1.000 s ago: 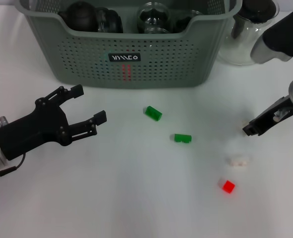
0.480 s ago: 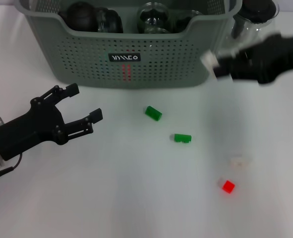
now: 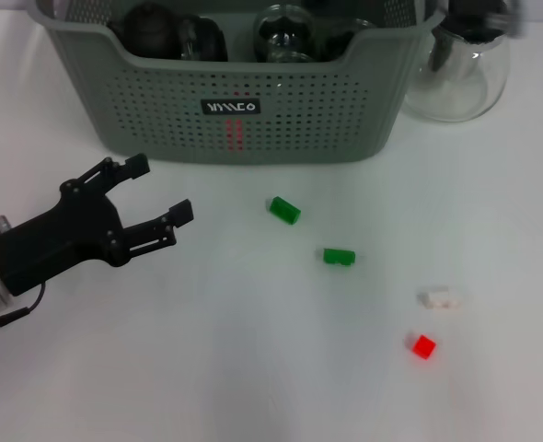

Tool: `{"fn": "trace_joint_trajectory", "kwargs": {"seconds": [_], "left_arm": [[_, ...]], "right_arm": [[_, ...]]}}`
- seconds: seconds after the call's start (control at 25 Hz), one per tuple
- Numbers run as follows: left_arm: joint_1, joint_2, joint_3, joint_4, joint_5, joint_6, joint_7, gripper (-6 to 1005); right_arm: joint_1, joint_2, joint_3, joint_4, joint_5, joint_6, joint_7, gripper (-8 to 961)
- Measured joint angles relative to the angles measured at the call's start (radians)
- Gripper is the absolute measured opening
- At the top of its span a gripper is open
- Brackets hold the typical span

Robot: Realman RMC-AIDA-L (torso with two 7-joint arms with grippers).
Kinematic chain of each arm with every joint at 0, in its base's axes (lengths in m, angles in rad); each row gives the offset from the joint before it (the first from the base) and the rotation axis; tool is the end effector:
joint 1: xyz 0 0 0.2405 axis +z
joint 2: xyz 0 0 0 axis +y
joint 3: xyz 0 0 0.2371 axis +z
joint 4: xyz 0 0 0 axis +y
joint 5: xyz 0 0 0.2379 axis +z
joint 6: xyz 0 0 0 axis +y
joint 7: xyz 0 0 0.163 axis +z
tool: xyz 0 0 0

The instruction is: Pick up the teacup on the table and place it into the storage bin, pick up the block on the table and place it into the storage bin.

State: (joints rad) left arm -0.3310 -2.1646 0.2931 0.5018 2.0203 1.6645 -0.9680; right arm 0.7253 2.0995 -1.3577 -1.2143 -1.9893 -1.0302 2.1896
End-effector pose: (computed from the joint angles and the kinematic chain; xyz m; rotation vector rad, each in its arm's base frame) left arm -0.3163 0.2705 -0.0194 -2.3631 -0.6084 -0.9458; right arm 0.0350 0.4351 -0.0189 -2.6428 0.4642 0.5076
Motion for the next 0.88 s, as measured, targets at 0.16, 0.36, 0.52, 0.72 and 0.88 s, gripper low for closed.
{"fn": "trace_joint_trajectory", "kwargs": {"seconds": [0.16,0.36,0.52,0.72,0.88], "left_arm": [[-0.003,0.000,0.000,-0.003,0.000,0.002,0.000,949],[-0.005,0.000,0.000,-0.006,0.000,0.003,0.000,949],[-0.006,0.000,0.000,-0.006,0.000,0.004,0.000,949],[-0.007,0.000,0.000,-0.006,0.000,0.004,0.000,949],[-0.006,0.000,0.000,-0.004,-0.004,0.018,0.000,949]], "right_arm": [[0.214,0.001,-0.010,0.293,-0.078,0.162,0.068,200],[0.404,-0.001,-0.004,0.623,-0.118,0.341,0.091,201],[0.430,-0.002,-0.005,0.660,-0.123,0.334,0.085,204],[0.357,-0.002,-0.002,0.529,-0.122,0.278,0.077,298],[0.222,-0.003,0.045,0.299,-0.096,0.209,0.082,457]]}}
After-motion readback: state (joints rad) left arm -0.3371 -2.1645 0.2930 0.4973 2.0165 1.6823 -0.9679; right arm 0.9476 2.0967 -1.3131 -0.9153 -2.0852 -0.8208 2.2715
